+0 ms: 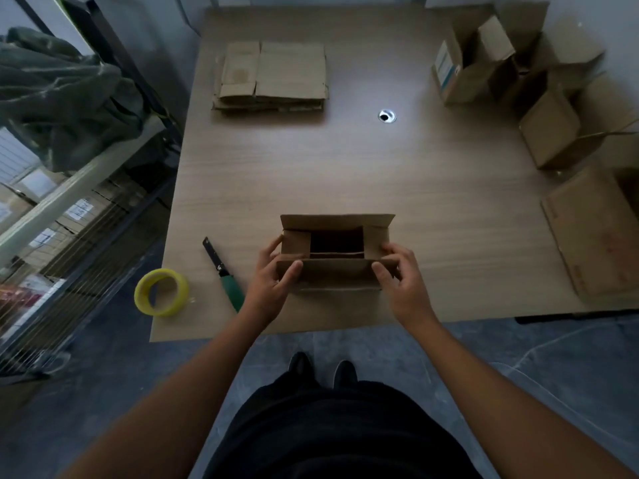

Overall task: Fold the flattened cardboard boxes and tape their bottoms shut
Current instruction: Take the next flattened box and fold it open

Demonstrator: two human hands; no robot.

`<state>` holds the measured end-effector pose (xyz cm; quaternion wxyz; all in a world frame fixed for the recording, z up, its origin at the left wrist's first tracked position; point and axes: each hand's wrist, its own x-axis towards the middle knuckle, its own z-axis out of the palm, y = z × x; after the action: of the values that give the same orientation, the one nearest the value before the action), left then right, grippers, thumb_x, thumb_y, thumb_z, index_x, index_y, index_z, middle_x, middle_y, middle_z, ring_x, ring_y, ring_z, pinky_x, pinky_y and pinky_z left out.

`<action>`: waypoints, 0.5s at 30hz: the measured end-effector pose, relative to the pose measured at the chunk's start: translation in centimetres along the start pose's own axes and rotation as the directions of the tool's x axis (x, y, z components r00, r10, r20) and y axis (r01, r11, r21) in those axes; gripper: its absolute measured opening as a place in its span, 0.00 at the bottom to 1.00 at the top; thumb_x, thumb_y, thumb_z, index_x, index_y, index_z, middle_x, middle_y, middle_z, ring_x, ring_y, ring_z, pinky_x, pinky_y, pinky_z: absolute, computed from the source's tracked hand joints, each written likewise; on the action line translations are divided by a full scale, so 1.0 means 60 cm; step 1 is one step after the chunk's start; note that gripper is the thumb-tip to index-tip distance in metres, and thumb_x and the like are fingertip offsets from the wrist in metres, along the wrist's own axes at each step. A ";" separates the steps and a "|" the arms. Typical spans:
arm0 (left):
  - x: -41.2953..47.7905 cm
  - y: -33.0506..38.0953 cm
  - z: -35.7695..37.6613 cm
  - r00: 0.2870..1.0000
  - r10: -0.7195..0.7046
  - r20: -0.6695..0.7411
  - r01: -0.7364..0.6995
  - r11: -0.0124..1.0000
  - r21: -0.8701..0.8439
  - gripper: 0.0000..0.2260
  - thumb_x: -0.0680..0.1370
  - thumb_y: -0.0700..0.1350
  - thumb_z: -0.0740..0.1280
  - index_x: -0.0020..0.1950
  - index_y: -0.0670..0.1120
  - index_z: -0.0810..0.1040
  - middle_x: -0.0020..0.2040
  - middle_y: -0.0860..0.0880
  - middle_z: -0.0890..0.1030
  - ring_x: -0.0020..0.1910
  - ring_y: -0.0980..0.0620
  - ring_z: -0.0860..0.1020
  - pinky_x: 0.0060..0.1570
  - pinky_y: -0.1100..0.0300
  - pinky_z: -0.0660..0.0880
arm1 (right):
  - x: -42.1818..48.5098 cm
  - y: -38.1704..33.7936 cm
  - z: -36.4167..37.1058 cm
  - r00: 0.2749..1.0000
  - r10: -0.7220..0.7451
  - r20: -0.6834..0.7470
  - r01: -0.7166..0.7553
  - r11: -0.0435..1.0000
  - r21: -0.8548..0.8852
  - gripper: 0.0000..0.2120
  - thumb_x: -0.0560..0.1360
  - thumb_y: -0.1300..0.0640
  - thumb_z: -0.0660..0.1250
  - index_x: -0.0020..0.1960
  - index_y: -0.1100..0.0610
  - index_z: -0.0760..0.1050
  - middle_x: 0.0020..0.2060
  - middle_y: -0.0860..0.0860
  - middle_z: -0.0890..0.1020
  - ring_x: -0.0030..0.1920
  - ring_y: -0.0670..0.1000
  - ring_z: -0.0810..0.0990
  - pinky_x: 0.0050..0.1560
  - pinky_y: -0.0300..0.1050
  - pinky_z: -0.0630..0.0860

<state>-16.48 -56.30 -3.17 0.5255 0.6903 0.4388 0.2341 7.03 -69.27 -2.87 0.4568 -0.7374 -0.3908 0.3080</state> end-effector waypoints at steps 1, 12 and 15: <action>0.001 -0.004 0.001 1.000 -0.020 -0.013 0.020 1.000 0.009 0.11 0.80 0.54 0.65 0.56 0.50 0.82 0.75 0.58 0.62 0.63 0.77 0.66 0.58 0.74 0.70 | -0.002 -0.001 0.005 1.000 0.010 -0.024 -0.010 1.000 -0.003 0.14 0.79 0.44 0.68 0.56 0.53 0.75 0.64 0.46 0.72 0.68 0.46 0.72 0.69 0.57 0.73; 0.038 0.000 -0.019 0.993 0.010 -0.118 0.006 0.991 0.135 0.49 0.74 0.47 0.77 0.82 0.55 0.44 0.78 0.47 0.58 0.71 0.44 0.69 0.70 0.45 0.71 | 0.020 -0.003 0.039 0.996 0.043 -0.082 -0.054 0.990 -0.129 0.47 0.78 0.54 0.72 0.82 0.45 0.41 0.66 0.47 0.63 0.68 0.52 0.69 0.68 0.52 0.71; 0.058 0.016 -0.029 0.997 0.079 -0.016 -0.073 0.966 0.248 0.44 0.76 0.45 0.76 0.82 0.54 0.50 0.80 0.48 0.58 0.76 0.45 0.64 0.74 0.43 0.66 | 0.029 0.002 0.032 0.998 0.015 -0.056 -0.024 0.985 -0.169 0.47 0.79 0.52 0.71 0.82 0.42 0.39 0.67 0.50 0.65 0.67 0.51 0.68 0.69 0.56 0.70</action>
<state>-15.72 -52.52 -2.16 0.4202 0.7637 0.4445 0.2064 6.37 -66.95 -3.90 0.3998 -0.7855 -0.3958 0.2580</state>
